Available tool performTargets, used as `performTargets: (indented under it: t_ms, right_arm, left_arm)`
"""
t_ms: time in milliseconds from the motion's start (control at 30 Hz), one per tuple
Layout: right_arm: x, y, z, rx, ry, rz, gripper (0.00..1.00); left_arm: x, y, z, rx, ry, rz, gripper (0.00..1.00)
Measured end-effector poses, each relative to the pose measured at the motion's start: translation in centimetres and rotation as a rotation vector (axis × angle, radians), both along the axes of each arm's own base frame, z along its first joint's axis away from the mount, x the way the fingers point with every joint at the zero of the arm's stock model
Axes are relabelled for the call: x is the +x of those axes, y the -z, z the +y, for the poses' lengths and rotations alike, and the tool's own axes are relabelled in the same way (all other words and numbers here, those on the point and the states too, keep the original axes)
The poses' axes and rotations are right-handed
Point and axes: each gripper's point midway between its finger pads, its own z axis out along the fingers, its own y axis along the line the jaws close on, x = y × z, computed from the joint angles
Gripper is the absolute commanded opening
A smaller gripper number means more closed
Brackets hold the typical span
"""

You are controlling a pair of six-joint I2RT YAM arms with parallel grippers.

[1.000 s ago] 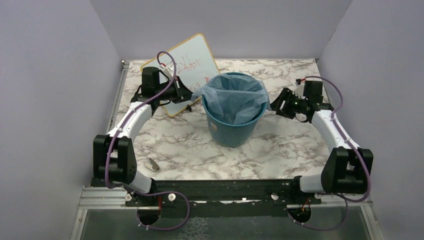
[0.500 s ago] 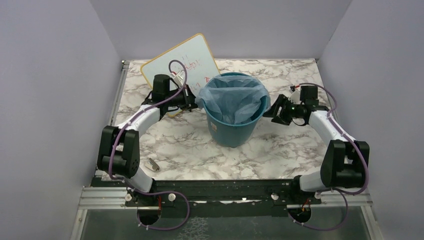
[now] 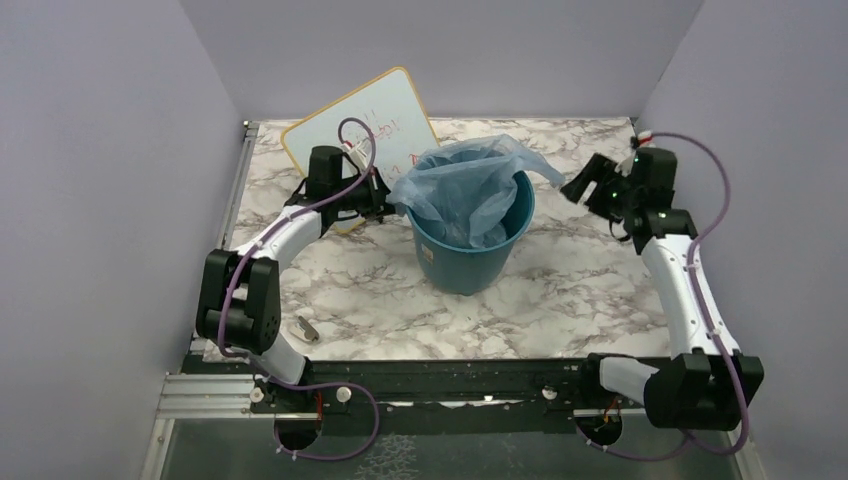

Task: Put the trash bags into the trash bin
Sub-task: Place the trash bag in the trash bin.

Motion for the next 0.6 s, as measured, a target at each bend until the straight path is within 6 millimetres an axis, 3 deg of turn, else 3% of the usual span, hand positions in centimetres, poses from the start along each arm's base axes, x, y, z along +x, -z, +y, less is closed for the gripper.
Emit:
performTargets:
  t_ms: [133,267,367,433,500,600]
  right_arm:
    - [2.8,-9.7,-0.6,-0.031,0.012,-0.228,0.79]
    - [4.5,-16.1,1.0,-0.001,-0.088,-0.394,0.75]
    - [4.4,-17.9,3.7,0.040,-0.260,-0.486,0.71]
    - [4.5,-18.1,5.5,0.063,-0.381,-0.510,0.71]
    - [5.1,-17.5,7.6,0.049,-0.505,-0.509,0.71]
    - [5.2,-15.4,12.5,-0.040,-0.711,-0.502,0.71]
  left_arm:
    - [0.7,-2.7,0.1,0.009,-0.009,-0.079,0.02]
    - [1.0,-5.7,0.4,0.023,-0.012,-0.172,0.04]
    - [1.3,-6.9,0.5,0.032,-0.010,-0.213,0.04]
    - [1.3,-6.9,0.5,0.037,-0.006,-0.217,0.05]
    - [1.1,-6.7,0.6,0.043,-0.002,-0.210,0.06]
    - [1.0,-6.5,0.6,0.051,0.003,-0.204,0.06]
